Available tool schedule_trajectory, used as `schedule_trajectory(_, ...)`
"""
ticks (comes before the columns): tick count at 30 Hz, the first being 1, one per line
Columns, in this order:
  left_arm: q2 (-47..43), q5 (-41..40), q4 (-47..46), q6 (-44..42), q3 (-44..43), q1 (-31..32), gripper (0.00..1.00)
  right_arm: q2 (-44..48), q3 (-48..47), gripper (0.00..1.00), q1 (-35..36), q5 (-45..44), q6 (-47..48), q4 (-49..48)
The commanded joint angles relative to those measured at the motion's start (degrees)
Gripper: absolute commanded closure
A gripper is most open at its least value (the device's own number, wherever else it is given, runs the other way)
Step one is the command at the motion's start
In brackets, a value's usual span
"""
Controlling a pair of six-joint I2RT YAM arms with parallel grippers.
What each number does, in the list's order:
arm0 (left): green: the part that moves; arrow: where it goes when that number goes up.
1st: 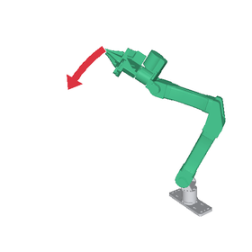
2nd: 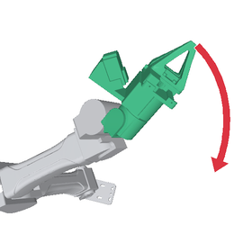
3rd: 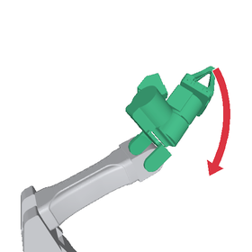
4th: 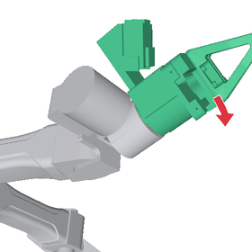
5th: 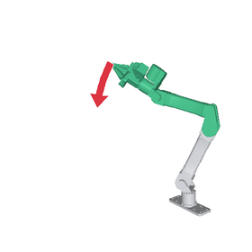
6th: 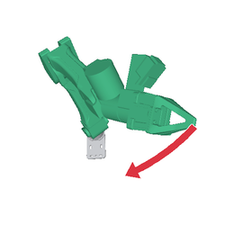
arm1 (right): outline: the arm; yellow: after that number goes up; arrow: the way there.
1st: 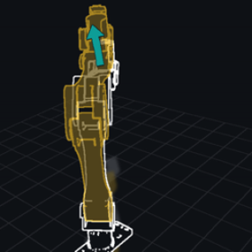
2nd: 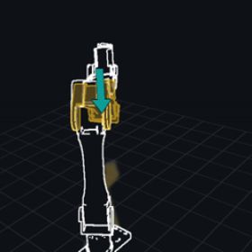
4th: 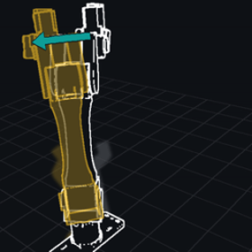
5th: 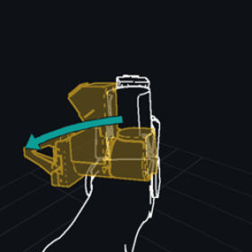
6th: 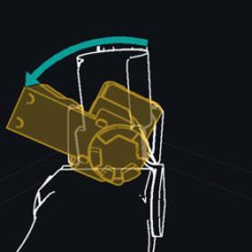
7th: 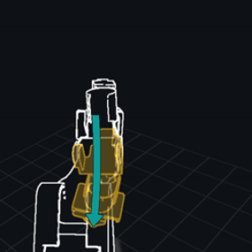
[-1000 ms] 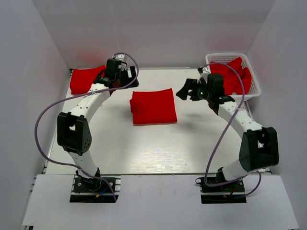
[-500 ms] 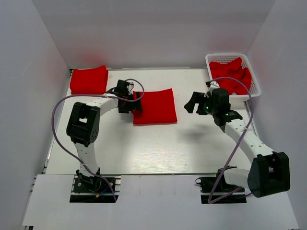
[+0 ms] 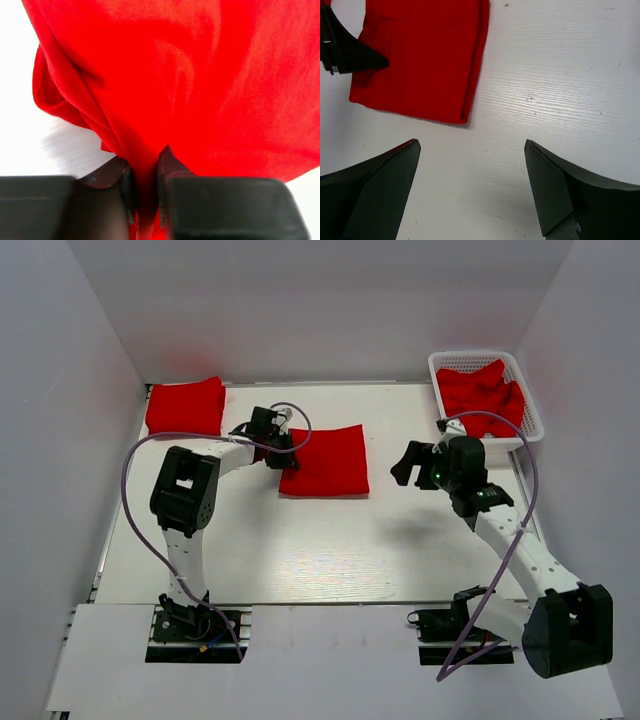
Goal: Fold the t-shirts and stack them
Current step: Put the neatly folded tshirt into the corner of the board with the left arm
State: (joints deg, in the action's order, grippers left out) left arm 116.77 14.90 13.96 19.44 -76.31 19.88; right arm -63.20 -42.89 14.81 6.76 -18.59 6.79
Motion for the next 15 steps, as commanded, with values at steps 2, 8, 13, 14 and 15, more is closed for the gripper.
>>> schedule_trajectory(2,2.58,4.87,0.37,-6.33,-3.82,-0.28,0.84,3.16,0.7,0.1,-0.13,-1.4,1.1,0.42)
schedule_trajectory(8,4.43,-1.0,10.21,-17.06,-16.93,-0.81,1.0,6.24,1.06,0.1,-0.22,-2.46,2.5,1.21)
schedule_trajectory(13,0.93,-2.6,11.97,-25.57,-21.14,-1.86,1.0,6.77,0.53,0.1,-0.22,-2.9,3.03,1.3)
schedule_trajectory(14,0.91,-1.29,12.58,-27.94,-21.68,-1.86,1.0,6.69,0.44,0.1,-0.22,-2.98,2.95,1.21)
schedule_trajectory(15,0.13,-1.79,13.89,-30.66,-23.08,-2.38,1.0,6.69,0.53,0.1,-0.22,-2.99,3.03,1.04)
